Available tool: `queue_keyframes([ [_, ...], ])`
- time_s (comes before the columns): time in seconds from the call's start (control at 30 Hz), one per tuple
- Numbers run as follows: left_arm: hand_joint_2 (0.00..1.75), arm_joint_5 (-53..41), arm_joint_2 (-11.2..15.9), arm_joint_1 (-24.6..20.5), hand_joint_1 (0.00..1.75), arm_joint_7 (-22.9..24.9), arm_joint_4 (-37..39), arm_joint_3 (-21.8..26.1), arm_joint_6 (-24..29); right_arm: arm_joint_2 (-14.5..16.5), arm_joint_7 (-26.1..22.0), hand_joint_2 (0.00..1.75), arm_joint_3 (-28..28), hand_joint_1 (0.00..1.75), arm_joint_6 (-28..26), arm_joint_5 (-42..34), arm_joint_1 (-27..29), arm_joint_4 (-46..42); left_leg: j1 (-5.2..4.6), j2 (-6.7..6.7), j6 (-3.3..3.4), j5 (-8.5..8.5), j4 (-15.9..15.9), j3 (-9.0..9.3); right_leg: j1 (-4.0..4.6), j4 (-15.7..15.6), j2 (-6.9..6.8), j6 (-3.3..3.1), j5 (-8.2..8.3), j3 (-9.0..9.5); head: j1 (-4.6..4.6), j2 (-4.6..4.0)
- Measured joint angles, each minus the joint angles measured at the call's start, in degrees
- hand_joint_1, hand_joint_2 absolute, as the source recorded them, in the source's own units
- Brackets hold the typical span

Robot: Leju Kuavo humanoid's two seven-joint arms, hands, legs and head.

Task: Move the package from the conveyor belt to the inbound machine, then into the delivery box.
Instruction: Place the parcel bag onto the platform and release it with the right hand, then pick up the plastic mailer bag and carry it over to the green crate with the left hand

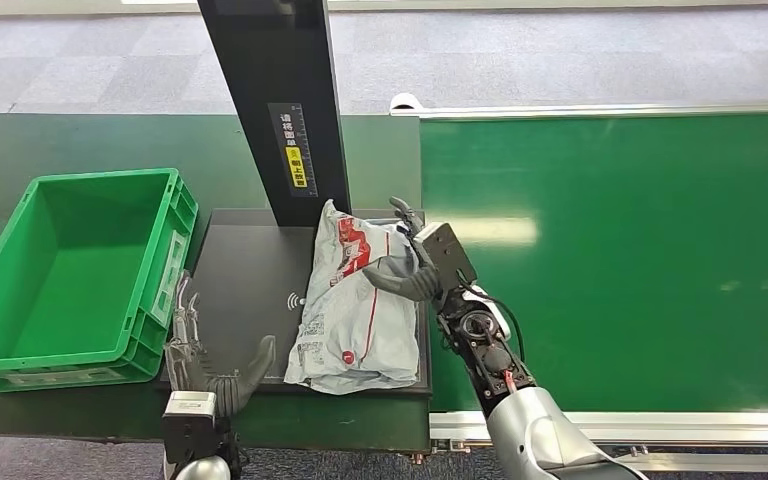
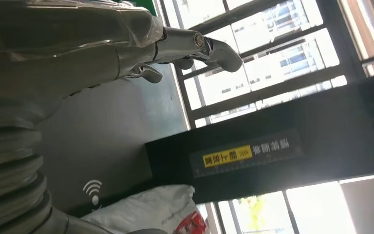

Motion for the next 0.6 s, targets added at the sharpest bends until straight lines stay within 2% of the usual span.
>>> queue_keyframes([
  [0.1,1.75,-4.20,-0.34,-1.28,0.00,0.00,2.92,-1.22,-1.42,-0.26,-1.74,1.75,-0.82,0.00,-0.32,-0.77,1.32,-0.14,-0.01,-0.01,0.00,0.00,0.01,0.00,-0.01,0.00,0.00,0.00,0.00,0.00,0.00,-0.02],
  [0.2,1.75,-16.76,-1.34,-5.12,0.00,0.64,9.78,-3.14,1.83,-0.27,-3.62,1.75,-1.29,0.00,-1.02,-1.00,3.06,-2.16,-0.04,-0.03,0.01,0.00,0.03,-0.01,-0.04,-0.01,-0.02,0.01,0.01,0.04,0.02,-0.01],
  [0.33,1.75,-35.61,-2.66,-10.54,0.00,8.35,19.15,-1.96,2.33,0.13,-4.22,1.75,-1.31,0.00,-3.06,-0.27,5.28,-7.62,-0.04,0.07,0.01,0.00,0.03,0.04,-0.04,-0.01,0.03,-0.02,0.05,0.04,0.01,-0.01],
  [0.4,1.75,-38.97,-2.74,-12.71,0.00,11.93,22.76,-0.33,1.11,0.13,-3.67,1.75,-1.22,0.00,-5.65,0.89,5.99,-9.93,-0.02,0.07,0.00,0.00,0.02,0.05,-0.02,-0.01,0.03,-0.03,0.05,0.03,0.00,-0.01],
  [0.47,1.75,-40.38,-2.66,-15.11,0.00,13.57,26.69,1.54,0.15,-0.01,-2.93,1.75,-1.14,0.00,-7.98,1.93,6.46,-11.82,0.02,0.05,-0.02,0.02,0.02,0.05,0.02,0.00,0.02,-0.04,0.05,0.02,0.00,-0.01],
  [0.6,1.75,-40.26,-2.45,-21.17,0.00,12.63,36.59,5.96,-1.96,-1.33,-3.03,1.75,-1.21,0.00,-11.84,2.48,7.56,-15.12,0.06,0.03,-0.06,0.07,0.02,0.05,0.06,0.01,0.01,-0.05,0.06,0.05,0.01,-0.02],
])
